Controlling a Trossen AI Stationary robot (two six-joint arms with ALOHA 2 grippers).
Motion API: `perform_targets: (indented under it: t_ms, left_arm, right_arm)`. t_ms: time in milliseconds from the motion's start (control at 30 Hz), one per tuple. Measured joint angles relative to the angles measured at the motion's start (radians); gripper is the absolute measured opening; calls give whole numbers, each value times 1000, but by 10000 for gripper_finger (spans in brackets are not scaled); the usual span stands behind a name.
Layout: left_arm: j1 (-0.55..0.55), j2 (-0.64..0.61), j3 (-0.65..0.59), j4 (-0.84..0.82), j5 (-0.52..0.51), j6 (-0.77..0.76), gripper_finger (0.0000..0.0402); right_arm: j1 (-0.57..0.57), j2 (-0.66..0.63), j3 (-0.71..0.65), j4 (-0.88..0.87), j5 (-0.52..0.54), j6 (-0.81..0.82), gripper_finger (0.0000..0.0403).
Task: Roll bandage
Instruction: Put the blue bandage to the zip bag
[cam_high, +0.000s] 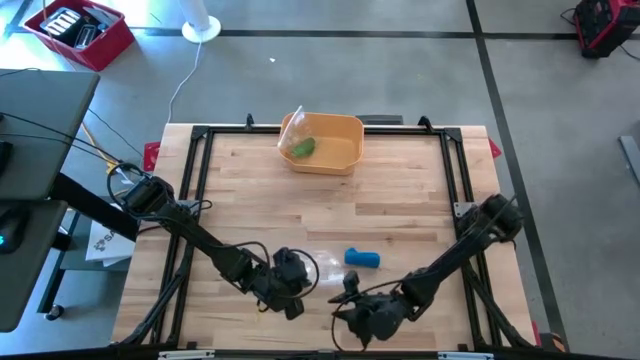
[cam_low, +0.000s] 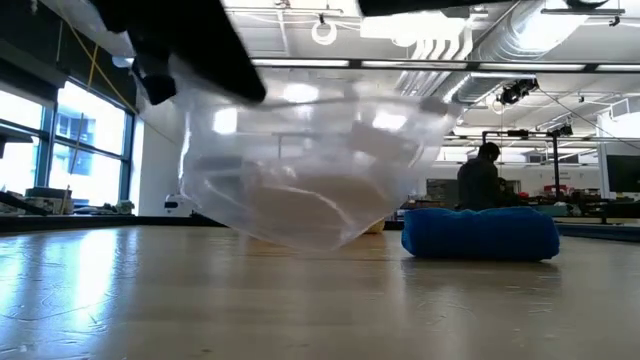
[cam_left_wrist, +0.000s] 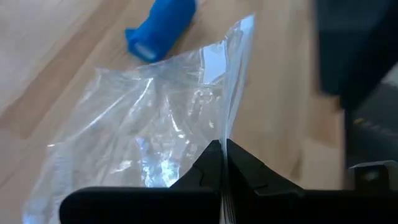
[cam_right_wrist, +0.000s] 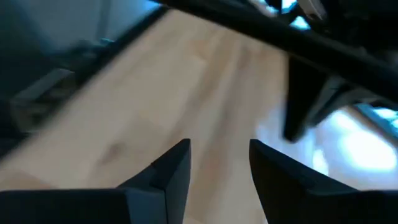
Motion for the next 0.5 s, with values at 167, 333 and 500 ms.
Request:
perform_targets:
  t_ms: [167, 333, 500]
  left_arm:
    - [0, 0, 1, 46, 17, 1, 0]
    - [0, 0, 1, 102, -10, 3, 0]
    - [0, 0, 1, 131, -25, 27, 0]
  right_arm:
    - [-2, 20, 0, 44, 189, -92, 155]
    - [-31, 20, 0, 35, 117, -102, 155]
    - [-35, 20, 0, 20, 140, -112, 139]
